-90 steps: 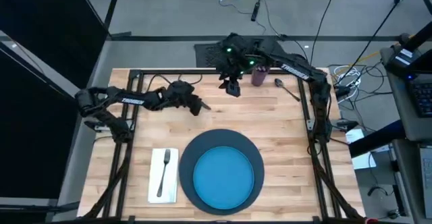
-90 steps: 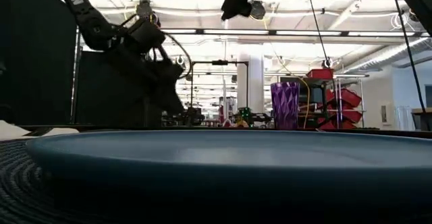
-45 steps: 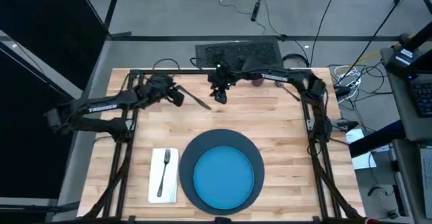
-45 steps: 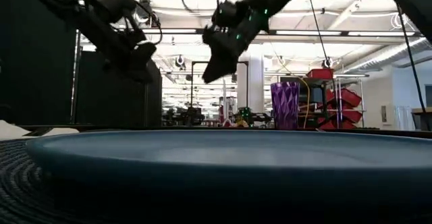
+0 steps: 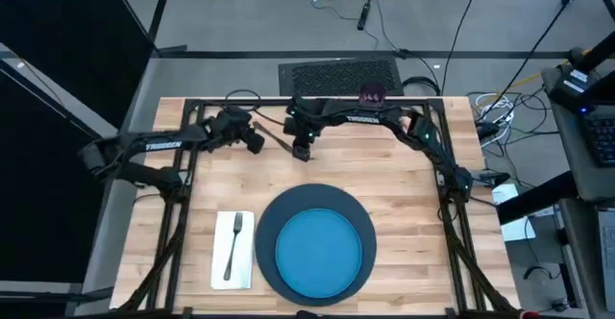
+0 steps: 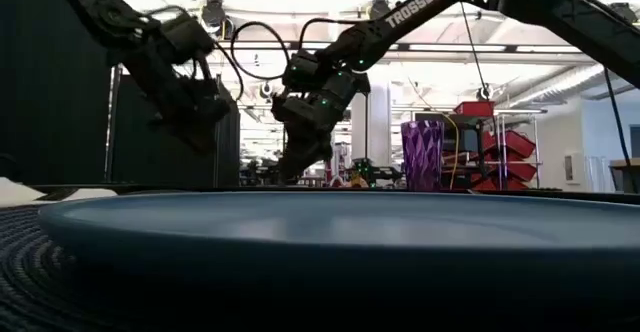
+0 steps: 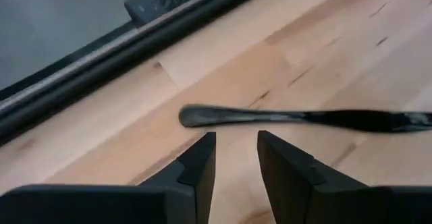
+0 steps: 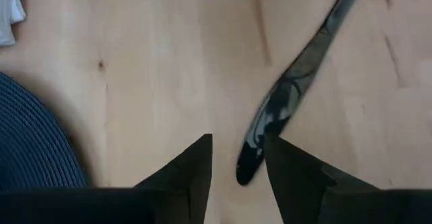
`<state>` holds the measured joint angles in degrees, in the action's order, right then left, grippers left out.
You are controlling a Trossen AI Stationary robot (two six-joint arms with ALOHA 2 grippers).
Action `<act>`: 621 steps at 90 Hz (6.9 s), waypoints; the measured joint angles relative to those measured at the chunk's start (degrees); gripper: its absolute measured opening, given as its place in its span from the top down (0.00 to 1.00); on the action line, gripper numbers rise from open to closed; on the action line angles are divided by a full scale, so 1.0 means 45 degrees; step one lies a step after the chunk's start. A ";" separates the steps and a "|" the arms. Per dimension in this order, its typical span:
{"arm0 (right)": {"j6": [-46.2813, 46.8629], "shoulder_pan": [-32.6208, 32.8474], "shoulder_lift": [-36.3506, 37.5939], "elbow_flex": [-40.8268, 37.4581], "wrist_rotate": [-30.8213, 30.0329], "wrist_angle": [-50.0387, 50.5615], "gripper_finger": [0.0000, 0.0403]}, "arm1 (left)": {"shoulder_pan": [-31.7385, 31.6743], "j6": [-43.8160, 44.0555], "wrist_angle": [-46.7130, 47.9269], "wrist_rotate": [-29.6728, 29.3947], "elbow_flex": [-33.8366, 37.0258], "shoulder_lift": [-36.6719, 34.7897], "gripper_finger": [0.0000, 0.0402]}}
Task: Set table place
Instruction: Move the black knife to the right of the blue table mat on the table
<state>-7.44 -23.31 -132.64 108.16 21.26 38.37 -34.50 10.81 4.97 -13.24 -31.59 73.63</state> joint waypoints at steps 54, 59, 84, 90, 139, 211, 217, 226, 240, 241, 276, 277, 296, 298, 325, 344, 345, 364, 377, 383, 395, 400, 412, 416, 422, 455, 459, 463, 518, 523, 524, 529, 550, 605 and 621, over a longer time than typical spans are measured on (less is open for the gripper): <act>0.0509 -0.0049 0.0000 0.2855 -0.0156 0.2062 0.72 | -0.0845 0.0000 -0.1356 0.0579 -0.0388 0.1253 0.76; 0.0505 -0.0049 0.0000 0.3046 -0.0159 0.2300 0.72 | -0.0955 0.0222 -0.1316 0.0559 -0.0526 0.1576 0.76; 0.0460 -0.0053 0.0000 0.3356 -0.0073 0.3108 0.72 | -0.1166 0.0845 -0.0467 0.0554 -0.1512 0.3792 0.76; 0.0451 -0.0049 0.0000 0.3356 -0.0073 0.3300 0.72 | -0.1166 0.0826 -0.0279 0.0557 -0.1688 0.4291 0.76; 0.0021 -0.0142 0.0000 0.3356 -0.0032 0.4024 0.72 | -0.1049 0.0272 -0.1461 -0.0258 -0.1783 0.3791 0.76; -0.0081 -0.0010 0.0000 0.3356 -0.0034 0.5452 0.72 | -0.2011 0.0408 -0.0238 -0.0412 -0.3623 0.6036 0.76; -0.0107 -0.0005 0.0000 0.3356 -0.0034 0.5467 0.72 | -0.2006 0.0427 -0.0322 -0.0413 -0.3637 0.6143 0.76; -0.0112 -0.0005 0.0005 0.3356 -0.0034 0.5489 0.72 | -0.2006 0.0423 -0.0475 -0.0260 -0.3643 0.6244 0.76; -0.0112 0.0038 0.0005 0.3356 -0.0034 0.5518 0.72 | -0.1819 0.0441 -0.0465 0.0131 -0.3643 0.6244 0.76; -0.0112 0.0039 0.0005 0.3356 -0.0034 0.5521 0.72 | -0.1782 0.0458 -0.0462 0.0151 -0.3643 0.6244 0.76; -0.0054 0.0045 0.0005 0.3356 -0.0037 0.5997 0.72 | 0.0234 0.0869 -0.0450 0.0919 -0.3643 0.6247 0.76; -0.0017 0.0055 0.0005 0.3356 -0.0034 0.5993 0.72 | 0.0285 0.0870 -0.0458 0.0919 -0.3643 0.6249 0.76; 0.0138 0.0466 0.0010 0.3356 -0.0048 0.5883 0.72 | 0.1101 0.0749 -0.1084 0.1046 -0.3605 0.6297 0.76; 0.0105 0.0524 0.0010 0.3356 -0.0044 0.5889 0.72 | 0.1148 0.0692 -0.1289 0.1103 -0.3598 0.6313 0.76; -0.0684 0.0860 0.0019 0.3356 -0.0038 0.5912 0.72 | 0.1014 0.0414 -0.2219 0.1691 -0.4124 0.6297 0.76; -0.2952 0.1053 0.0044 0.3356 0.0023 0.6519 0.72 | 0.0781 0.0117 -0.1326 0.1572 -0.4075 0.4914 0.76; -0.3058 0.1069 0.0044 0.3356 0.0024 0.6514 0.72 | 0.0778 0.0069 -0.1200 0.1557 -0.4072 0.4812 0.76; -0.5234 0.1576 -0.0034 0.3356 0.0044 0.6180 0.72 | 0.0767 -0.0959 0.1619 0.0244 -0.4065 0.1922 0.76; -0.6344 0.1744 -0.0099 0.3346 0.0048 0.5706 0.72 | 0.0893 -0.1156 0.4269 -0.1516 -0.3881 -0.0395 0.76; -0.6725 0.1754 -0.0106 0.3342 0.0048 0.5445 0.72 | 0.0979 -0.0933 0.5112 -0.1916 -0.3473 -0.1619 0.76; -0.7303 0.1687 -0.0384 0.3337 -0.0022 0.4572 0.72 | 0.1340 -0.0175 0.5413 -0.1919 -0.2327 -0.4111 0.76; -0.7641 0.1678 -0.0501 0.3337 -0.0080 0.4000 0.72 | 0.1602 0.0187 0.5454 -0.1885 -0.1792 -0.5089 0.76; -0.9051 0.1680 -0.0708 0.3342 -0.0546 0.3674 0.72 | 0.2273 0.1078 0.5339 -0.1830 -0.0490 -0.7061 0.76; -0.9242 0.1719 -0.0776 0.3336 -0.0840 0.3782 0.72 | 0.2472 0.1322 0.5306 -0.1830 -0.0037 -0.7576 0.76; -0.9405 0.1768 -0.0903 0.3337 -0.1006 0.3493 0.72 | 0.2704 0.1638 0.5285 -0.1840 0.0581 -0.8160 0.76; -1.1220 0.1787 -0.1180 0.3337 -0.1040 0.3157 0.72 | 0.3070 0.1852 0.4893 -0.1874 0.1909 -0.9394 0.76; -1.1422 0.1787 -0.1180 0.3337 -0.1040 0.3167 0.72 | 0.3070 0.1788 0.4751 -0.1891 0.1909 -0.9420 0.76; -1.1607 0.1787 -0.1180 0.3337 -0.1035 0.3184 0.72 | 0.3070 0.1754 0.4645 -0.1893 0.1909 -0.9415 0.76; -1.4823 0.1831 -0.2241 0.3356 -0.2048 0.3365 0.72 | 0.3123 0.1426 0.4326 -0.1743 0.1904 -0.9405 0.76; -1.4839 0.1831 -0.2239 0.3356 -0.2074 0.3381 0.72 | 0.3118 0.1371 0.4315 -0.1743 0.1904 -0.9405 0.76; -1.4839 0.1831 -0.2239 0.3356 -0.2072 0.3384 0.72 | 0.3118 0.1342 0.4316 -0.1741 0.1904 -0.9405 0.76; -1.4839 0.1831 -0.2239 0.3356 -0.2077 0.3395 0.72 | 0.3118 0.1191 0.4314 -0.1741 0.1904 -0.9405 0.76; -1.4207 0.1684 -0.2239 0.3356 -0.2067 0.3425 0.72 | 0.3118 0.1062 0.4005 -0.1738 0.1904 -0.9405 0.76; -1.2397 0.1365 -0.1925 0.3342 -0.2131 0.3097 0.72 | 0.3118 0.0840 0.3782 -0.1733 0.1899 -0.9405 0.76; -1.2123 0.1384 -0.1697 0.3346 -0.2066 0.2942 0.72 | 0.3118 0.0782 0.3686 -0.1733 0.1889 -0.9405 0.76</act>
<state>-62.00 -17.08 -140.27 123.22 11.96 51.61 -20.47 14.33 21.56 -21.04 -23.09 31.31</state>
